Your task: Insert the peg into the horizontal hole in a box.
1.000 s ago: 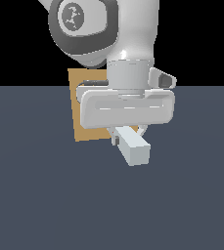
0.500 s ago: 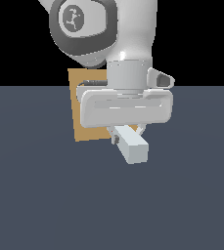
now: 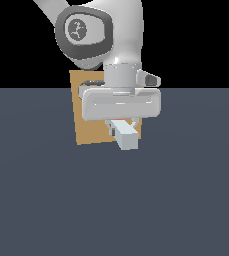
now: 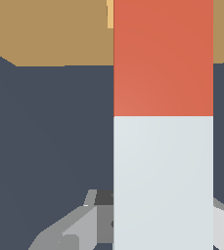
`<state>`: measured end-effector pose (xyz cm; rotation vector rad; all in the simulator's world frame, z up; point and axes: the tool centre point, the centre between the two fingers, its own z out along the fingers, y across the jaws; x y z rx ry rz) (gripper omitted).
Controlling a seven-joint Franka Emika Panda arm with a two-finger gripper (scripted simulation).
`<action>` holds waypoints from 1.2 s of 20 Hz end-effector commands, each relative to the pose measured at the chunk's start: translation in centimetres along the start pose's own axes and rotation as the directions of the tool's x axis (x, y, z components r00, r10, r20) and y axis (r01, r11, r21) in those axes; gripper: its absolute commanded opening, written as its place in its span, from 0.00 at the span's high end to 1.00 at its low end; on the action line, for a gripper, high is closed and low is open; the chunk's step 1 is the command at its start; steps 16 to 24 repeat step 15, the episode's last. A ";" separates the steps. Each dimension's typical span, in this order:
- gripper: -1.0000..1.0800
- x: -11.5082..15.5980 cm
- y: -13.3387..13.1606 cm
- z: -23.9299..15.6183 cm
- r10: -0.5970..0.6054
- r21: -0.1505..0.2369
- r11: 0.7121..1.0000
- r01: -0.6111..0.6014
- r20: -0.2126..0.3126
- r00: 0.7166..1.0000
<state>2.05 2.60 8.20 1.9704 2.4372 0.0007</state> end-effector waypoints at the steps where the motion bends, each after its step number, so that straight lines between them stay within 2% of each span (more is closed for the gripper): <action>1: 1.00 3.5 -0.1 0.1 -0.019 0.003 1.000 0.019 -0.005 1.000; 5: 1.00 6.0 -0.1 0.1 -0.019 0.002 1.000 0.019 -0.005 1.000; 9: 1.00 7.1 0.0 0.1 -0.019 0.002 1.000 0.019 -0.005 1.000; 24: 1.00 6.7 0.1 0.1 -0.019 0.002 1.000 0.019 -0.005 1.000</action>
